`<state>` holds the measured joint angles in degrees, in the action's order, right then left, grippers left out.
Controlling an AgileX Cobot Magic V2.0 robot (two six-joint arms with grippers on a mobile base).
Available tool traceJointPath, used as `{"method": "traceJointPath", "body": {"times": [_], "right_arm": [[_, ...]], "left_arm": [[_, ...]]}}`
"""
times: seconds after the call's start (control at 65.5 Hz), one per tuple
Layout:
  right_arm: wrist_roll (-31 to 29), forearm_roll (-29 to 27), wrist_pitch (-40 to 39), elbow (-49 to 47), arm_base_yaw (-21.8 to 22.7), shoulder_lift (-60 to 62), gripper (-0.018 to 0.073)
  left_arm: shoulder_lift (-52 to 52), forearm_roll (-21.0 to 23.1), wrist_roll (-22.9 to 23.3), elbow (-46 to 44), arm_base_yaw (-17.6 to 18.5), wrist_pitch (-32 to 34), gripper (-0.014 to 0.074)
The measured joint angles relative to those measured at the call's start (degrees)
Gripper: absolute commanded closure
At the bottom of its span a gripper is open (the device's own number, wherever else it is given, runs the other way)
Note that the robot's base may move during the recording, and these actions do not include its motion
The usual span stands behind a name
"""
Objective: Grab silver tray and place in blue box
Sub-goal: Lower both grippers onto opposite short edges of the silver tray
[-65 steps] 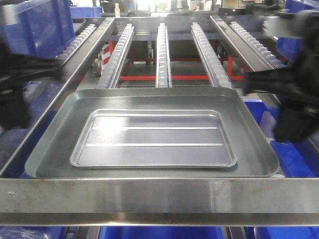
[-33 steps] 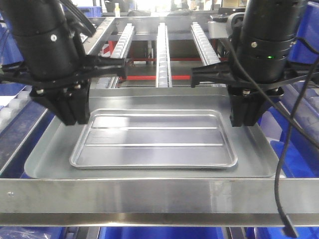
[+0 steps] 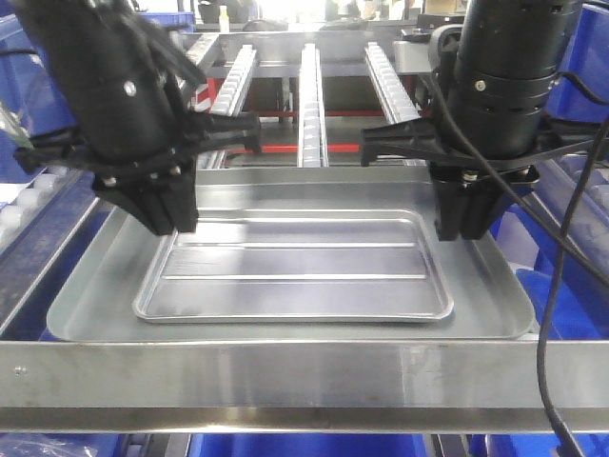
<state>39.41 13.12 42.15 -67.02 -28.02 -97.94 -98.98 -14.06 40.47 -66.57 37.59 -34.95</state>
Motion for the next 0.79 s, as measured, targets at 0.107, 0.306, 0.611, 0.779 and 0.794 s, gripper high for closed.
{"method": "traceJointPath", "body": {"times": [0.107,0.306,0.611,0.779,0.794], "right_arm": [[0.0,0.0,-0.16,0.0,0.0,0.0,0.0176],[0.0,0.0,-0.41,0.0,0.0,-0.28,0.0176],[-0.08,-2.72,-0.9,-0.07,0.0,-2.9,0.0176],[-0.08,-3.22,-1.38,-0.07,0.0,-3.42,0.0176],[-0.08,-3.22,-1.52,-0.07,0.0,-3.42,0.0176]], "left_arm": [[-1.0,-0.37,-0.22,0.0,0.0,-0.01,0.02],[-1.14,0.13,1.17,-0.2,-0.11,-1.3,0.0254],[-1.14,0.07,1.27,-0.34,-1.08,-1.58,0.0298],[-1.28,-0.17,0.57,-0.34,-2.98,-1.8,0.0298],[-1.28,-0.17,0.42,-0.34,-2.95,-1.8,0.0299]]}}
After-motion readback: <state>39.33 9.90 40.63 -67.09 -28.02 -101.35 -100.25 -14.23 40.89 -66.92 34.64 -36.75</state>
